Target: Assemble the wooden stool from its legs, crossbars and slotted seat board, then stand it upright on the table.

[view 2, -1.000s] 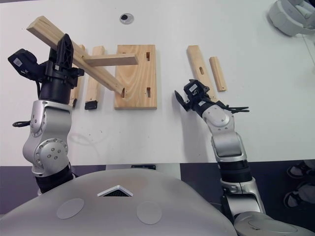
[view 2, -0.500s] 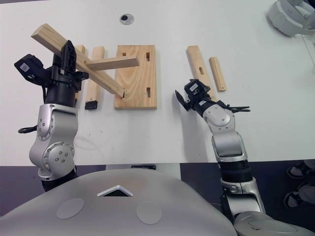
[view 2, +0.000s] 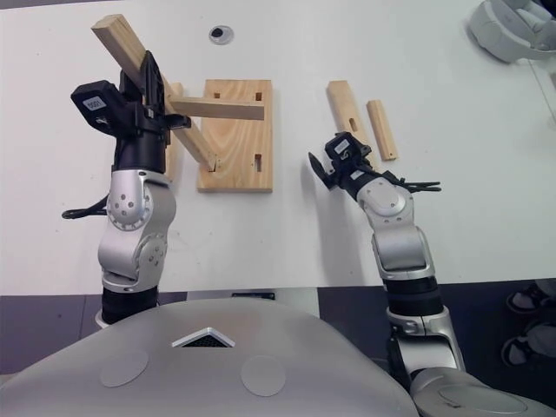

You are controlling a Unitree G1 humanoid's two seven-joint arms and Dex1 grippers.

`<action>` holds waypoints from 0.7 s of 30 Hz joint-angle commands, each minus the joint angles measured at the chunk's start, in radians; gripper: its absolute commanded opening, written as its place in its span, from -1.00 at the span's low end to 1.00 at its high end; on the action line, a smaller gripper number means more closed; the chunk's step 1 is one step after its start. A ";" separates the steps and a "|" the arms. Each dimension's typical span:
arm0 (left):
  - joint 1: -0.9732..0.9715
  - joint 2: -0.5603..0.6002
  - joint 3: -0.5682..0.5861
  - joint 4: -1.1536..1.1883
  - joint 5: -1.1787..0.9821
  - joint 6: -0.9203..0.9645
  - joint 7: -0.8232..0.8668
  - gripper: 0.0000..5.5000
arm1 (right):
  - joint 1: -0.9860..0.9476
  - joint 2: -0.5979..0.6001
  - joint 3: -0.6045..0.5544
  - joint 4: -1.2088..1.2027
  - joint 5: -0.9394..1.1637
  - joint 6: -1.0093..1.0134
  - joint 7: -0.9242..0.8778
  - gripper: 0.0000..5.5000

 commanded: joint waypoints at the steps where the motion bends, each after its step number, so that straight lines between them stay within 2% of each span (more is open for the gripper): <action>1: 0.070 -0.024 -0.050 0.000 0.055 0.009 0.003 -0.63 | 0.002 -0.010 -0.014 0.000 0.004 0.002 -0.001 0.23; 11: 0.238 -0.052 -0.185 -0.046 0.136 -0.067 0.060 -0.63 | 0.033 -0.077 -0.035 -0.064 0.015 0.044 0.055 0.23; 17: 0.270 -0.029 -0.212 -0.039 0.162 -0.244 0.078 -0.63 | 0.032 -0.088 -0.026 -0.076 0.011 0.056 0.073 0.23; 21: 0.259 -0.039 -0.207 -0.041 0.136 -0.289 0.063 -0.63 | 0.044 -0.078 -0.015 -0.083 0.004 0.057 0.068 0.23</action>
